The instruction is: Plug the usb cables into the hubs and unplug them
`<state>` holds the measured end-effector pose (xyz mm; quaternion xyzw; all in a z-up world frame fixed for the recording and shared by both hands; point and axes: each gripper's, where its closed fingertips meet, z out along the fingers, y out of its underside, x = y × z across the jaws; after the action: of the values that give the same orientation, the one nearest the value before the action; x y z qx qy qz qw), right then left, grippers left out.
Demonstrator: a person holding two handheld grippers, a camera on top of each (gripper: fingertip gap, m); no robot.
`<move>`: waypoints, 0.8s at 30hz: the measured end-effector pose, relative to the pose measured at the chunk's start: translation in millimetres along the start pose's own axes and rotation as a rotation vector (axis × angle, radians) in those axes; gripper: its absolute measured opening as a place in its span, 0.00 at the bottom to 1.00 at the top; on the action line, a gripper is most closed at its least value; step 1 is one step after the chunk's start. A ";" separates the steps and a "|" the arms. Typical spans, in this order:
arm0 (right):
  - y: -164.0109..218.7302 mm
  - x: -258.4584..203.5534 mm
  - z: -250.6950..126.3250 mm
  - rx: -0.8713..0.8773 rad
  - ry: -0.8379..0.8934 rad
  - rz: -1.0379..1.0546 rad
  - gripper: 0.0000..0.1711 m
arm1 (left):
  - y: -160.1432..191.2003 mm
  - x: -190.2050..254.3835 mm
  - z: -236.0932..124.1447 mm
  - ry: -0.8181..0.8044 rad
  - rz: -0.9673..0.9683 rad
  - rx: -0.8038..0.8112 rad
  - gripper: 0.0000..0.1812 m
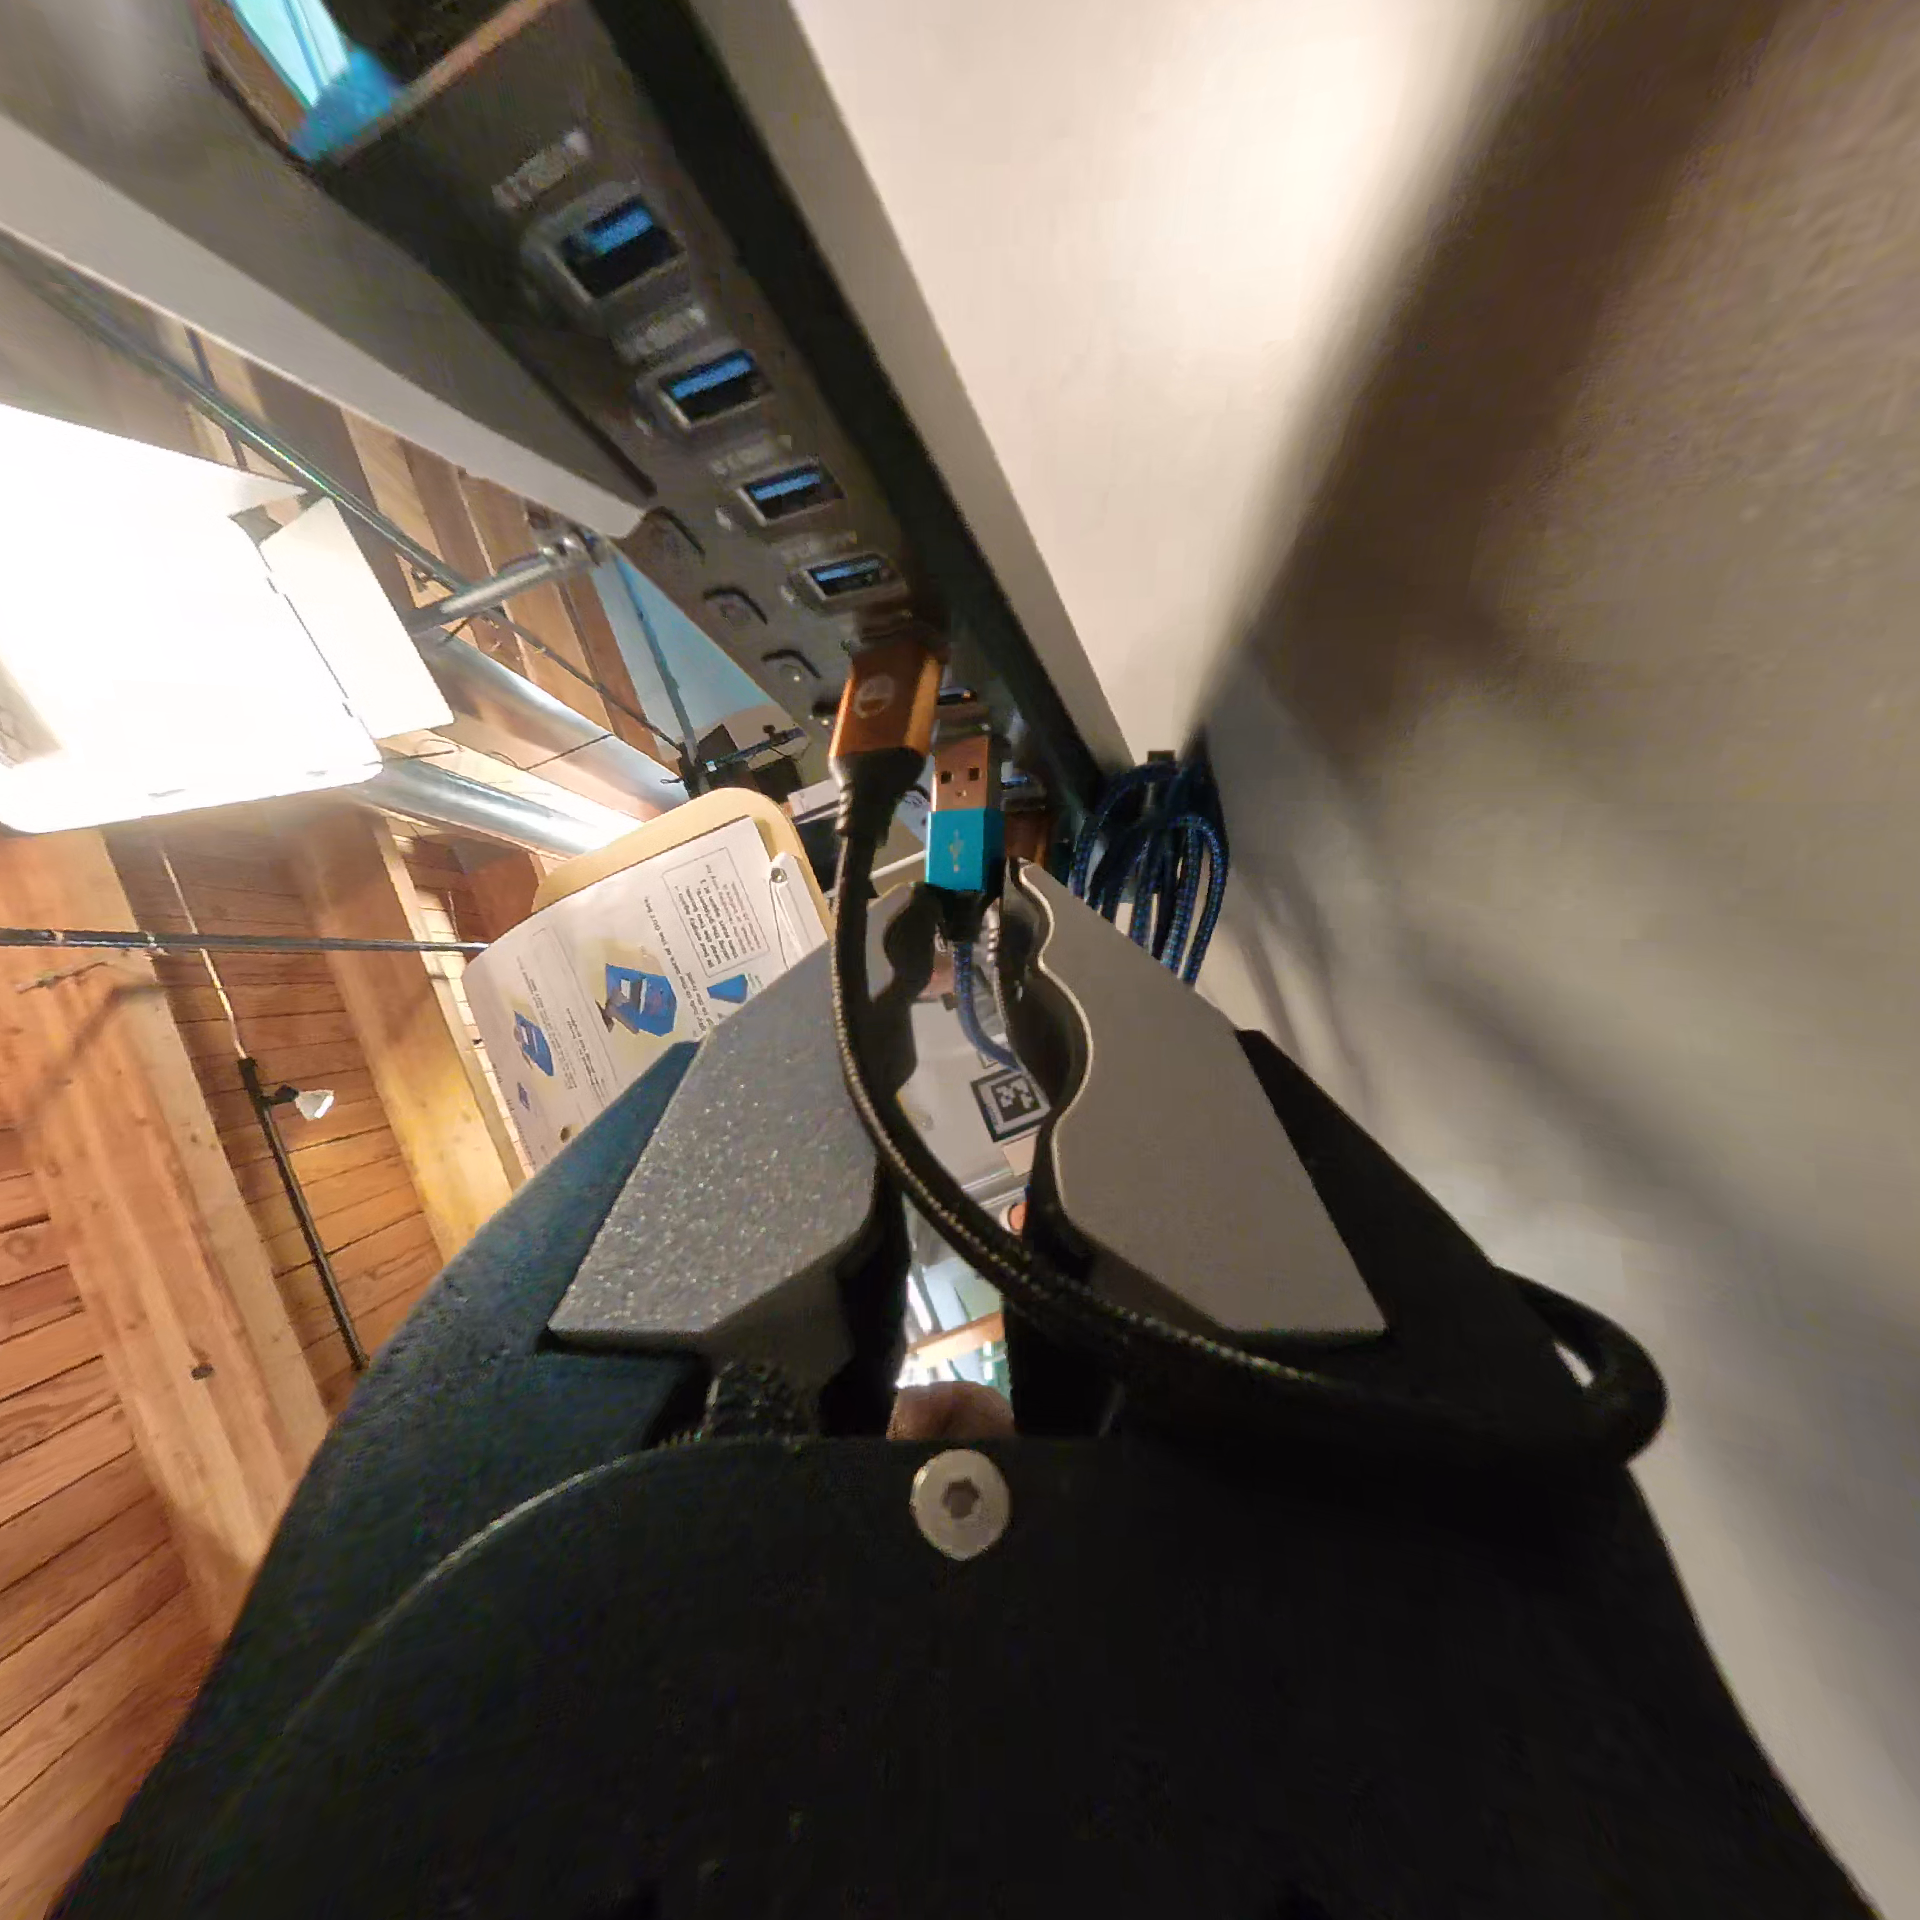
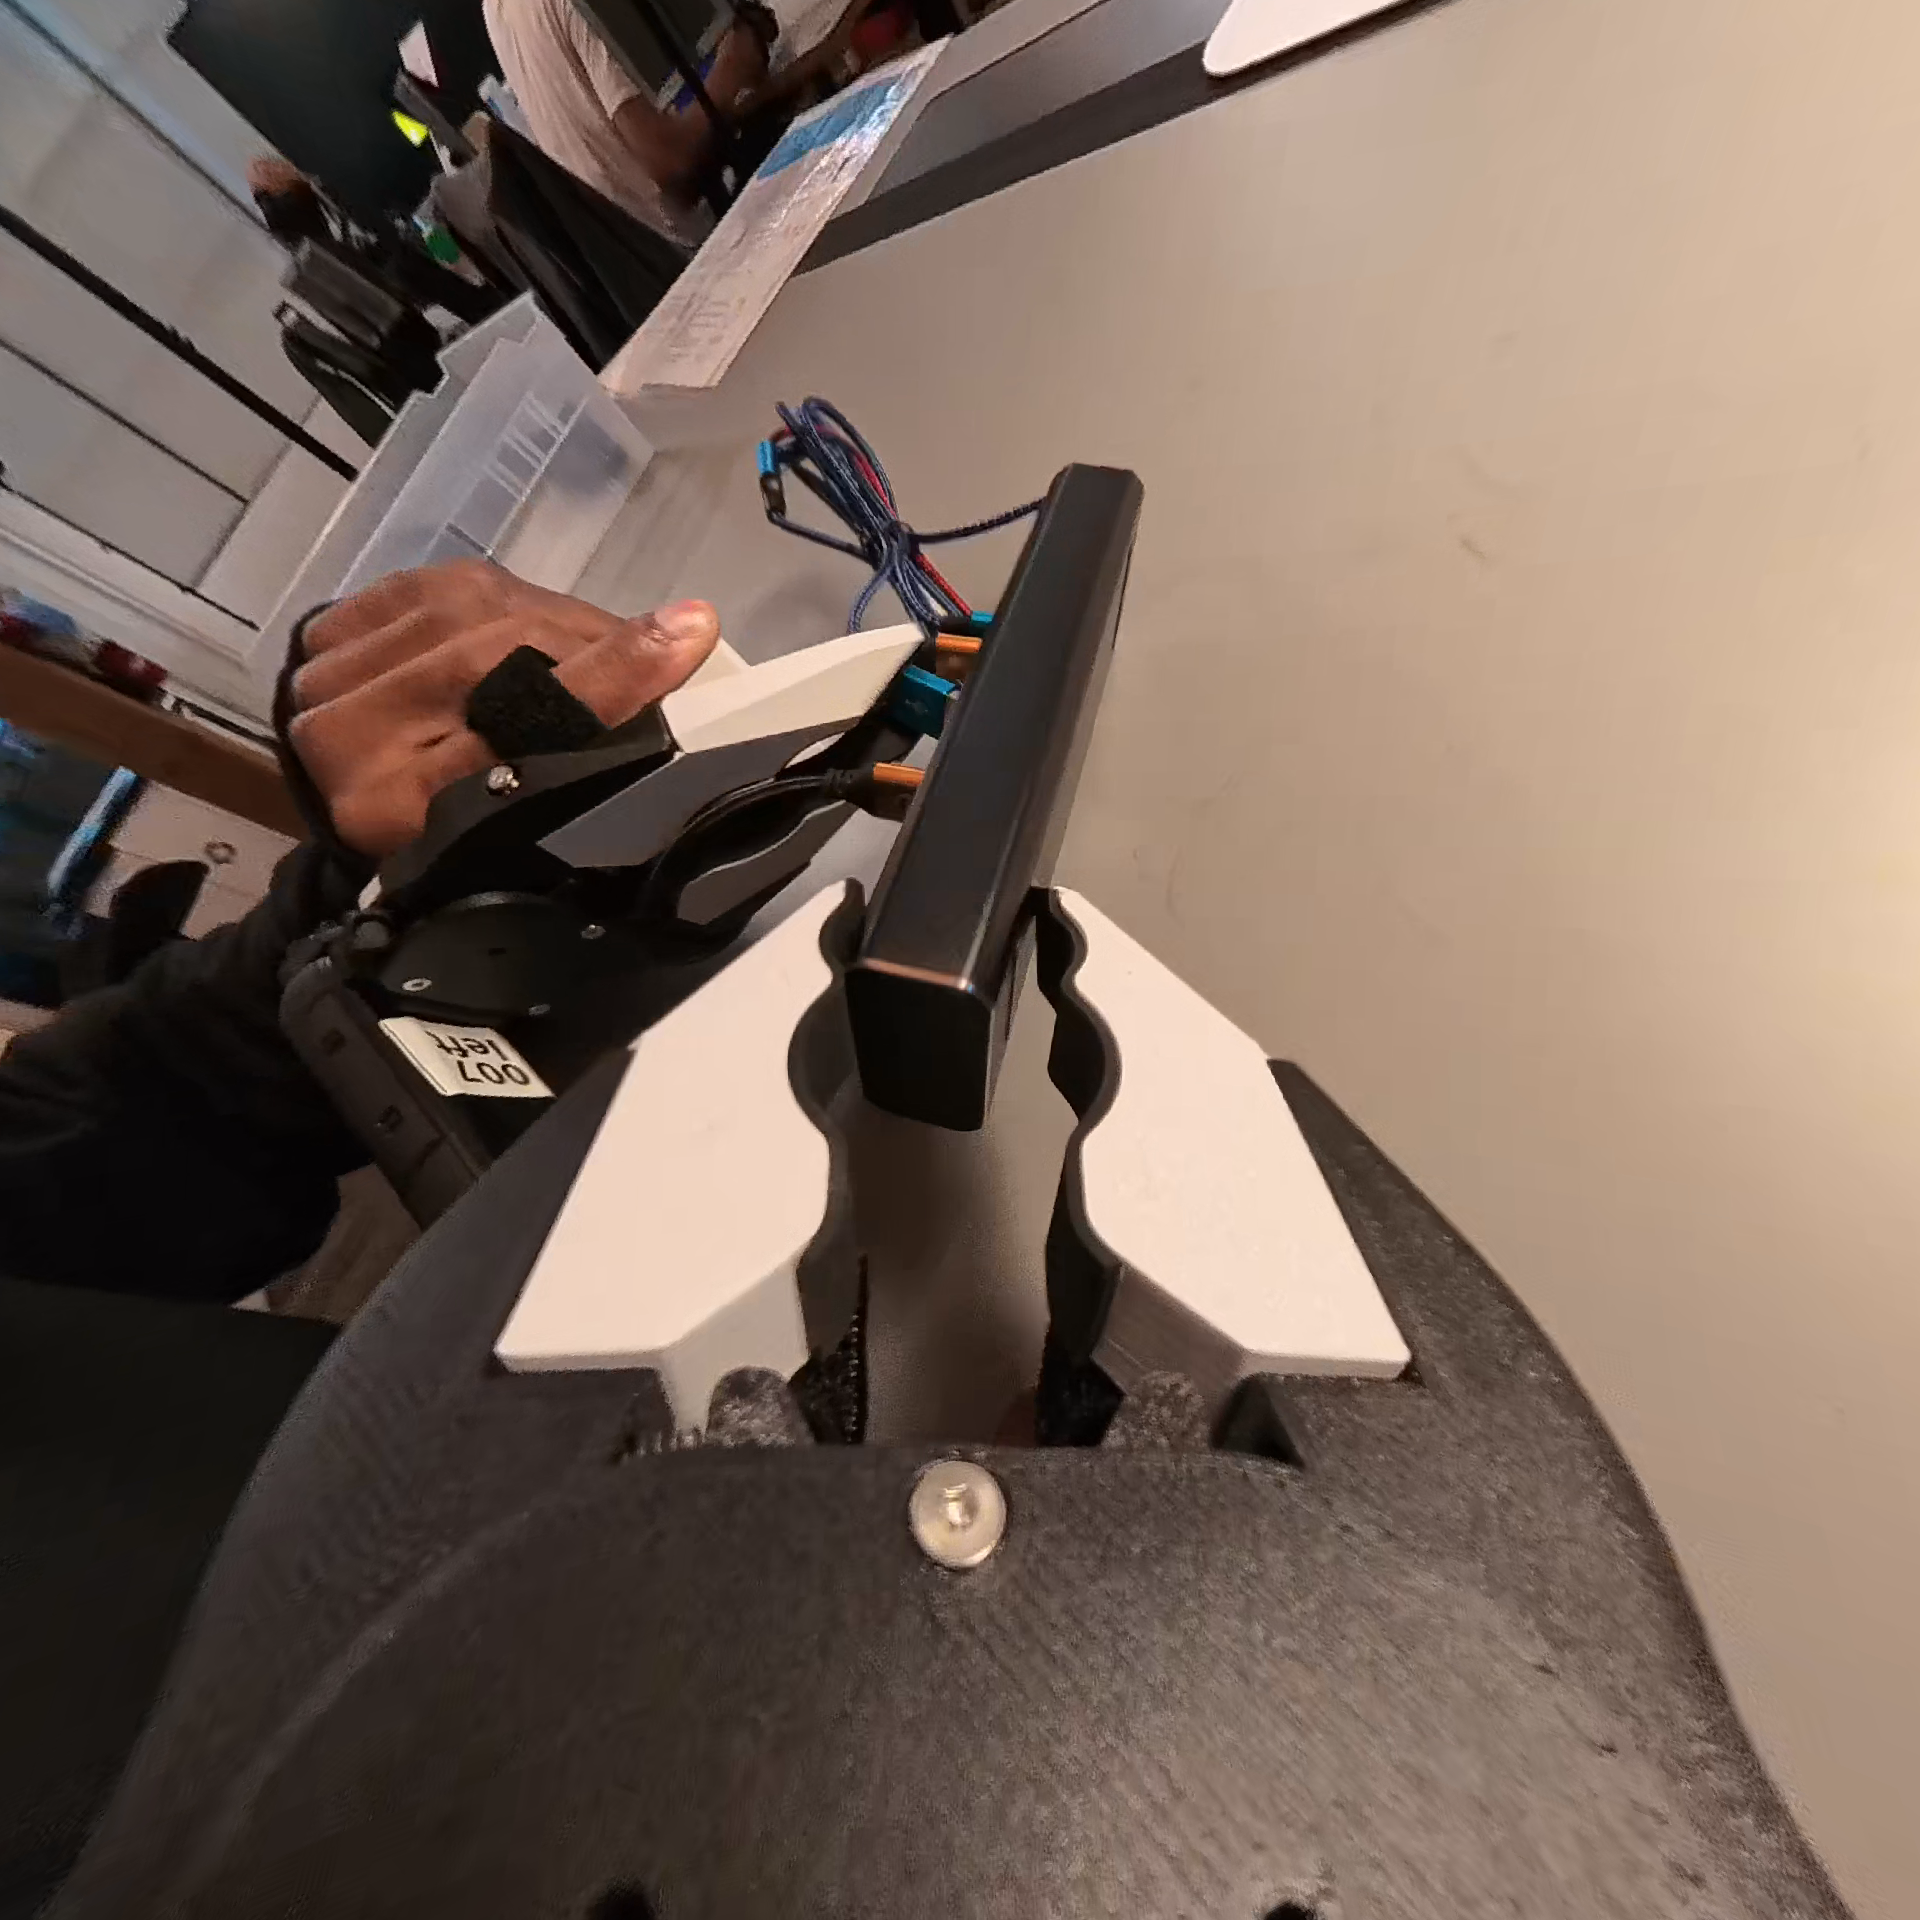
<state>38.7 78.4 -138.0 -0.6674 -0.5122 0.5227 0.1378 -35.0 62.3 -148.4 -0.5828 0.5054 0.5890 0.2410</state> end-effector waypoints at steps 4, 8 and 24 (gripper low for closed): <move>19.2 0.7 7.9 -0.030 0.003 0.000 0.18 | -2.6 2.5 0.5 -0.009 0.077 0.012 0.07; 23.5 -2.6 11.8 -0.014 -0.018 0.010 0.19 | -1.2 1.8 1.3 -0.023 0.102 0.046 0.07; 10.1 10.8 13.5 0.036 0.038 -0.124 0.18 | 1.9 13.6 8.8 0.059 -0.084 0.035 0.09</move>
<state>32.0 78.1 -156.9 -0.6416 -0.5405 0.5094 0.1917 -43.3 65.2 -162.1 -0.6164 0.4973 0.5520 0.2607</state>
